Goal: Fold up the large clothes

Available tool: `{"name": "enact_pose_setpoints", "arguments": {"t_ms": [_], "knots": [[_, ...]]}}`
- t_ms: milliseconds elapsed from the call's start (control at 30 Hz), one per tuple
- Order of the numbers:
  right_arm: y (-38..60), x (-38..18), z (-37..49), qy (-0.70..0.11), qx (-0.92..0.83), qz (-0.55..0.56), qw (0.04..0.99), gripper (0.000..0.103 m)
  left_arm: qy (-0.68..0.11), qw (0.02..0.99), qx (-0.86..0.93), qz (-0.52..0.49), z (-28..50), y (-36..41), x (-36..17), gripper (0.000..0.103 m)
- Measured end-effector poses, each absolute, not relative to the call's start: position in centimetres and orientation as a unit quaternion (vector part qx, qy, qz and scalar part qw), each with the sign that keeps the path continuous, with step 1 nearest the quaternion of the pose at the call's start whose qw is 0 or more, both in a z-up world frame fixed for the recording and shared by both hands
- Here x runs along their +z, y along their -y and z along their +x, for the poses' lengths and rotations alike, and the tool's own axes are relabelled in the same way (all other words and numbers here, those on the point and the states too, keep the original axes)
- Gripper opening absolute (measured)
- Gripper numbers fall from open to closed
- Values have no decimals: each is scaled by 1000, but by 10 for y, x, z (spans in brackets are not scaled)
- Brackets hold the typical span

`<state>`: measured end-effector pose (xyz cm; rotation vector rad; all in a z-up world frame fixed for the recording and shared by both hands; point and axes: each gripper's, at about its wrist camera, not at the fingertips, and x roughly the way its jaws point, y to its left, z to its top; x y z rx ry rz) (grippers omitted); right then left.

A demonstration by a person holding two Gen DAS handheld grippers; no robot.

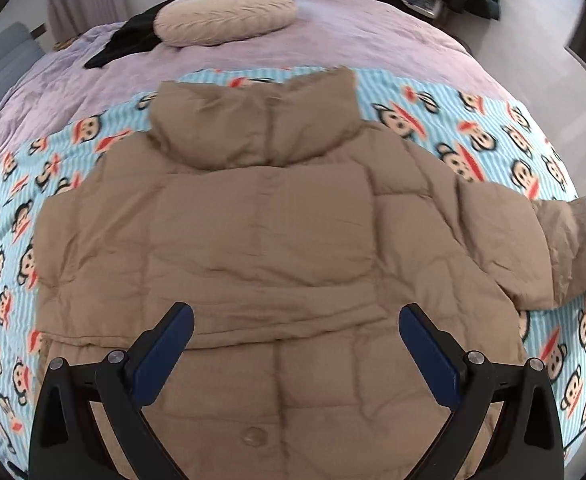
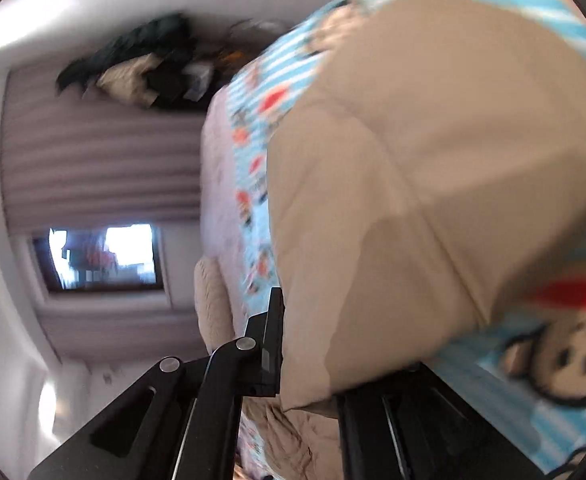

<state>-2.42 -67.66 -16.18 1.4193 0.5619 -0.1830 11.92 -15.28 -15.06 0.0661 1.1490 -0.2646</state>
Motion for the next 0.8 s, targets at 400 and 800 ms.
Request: {"name": "enact_pose_setpoints", "arguments": {"t_ms": [400,800], "knots": [[452,-82,137,-423,92,285,855,6,-532,843,-76,11,128,83,-151,103],[328,-212,159,-594,121,218,765,22,-528,848,-35,-20,152,36,-166,103]]}}
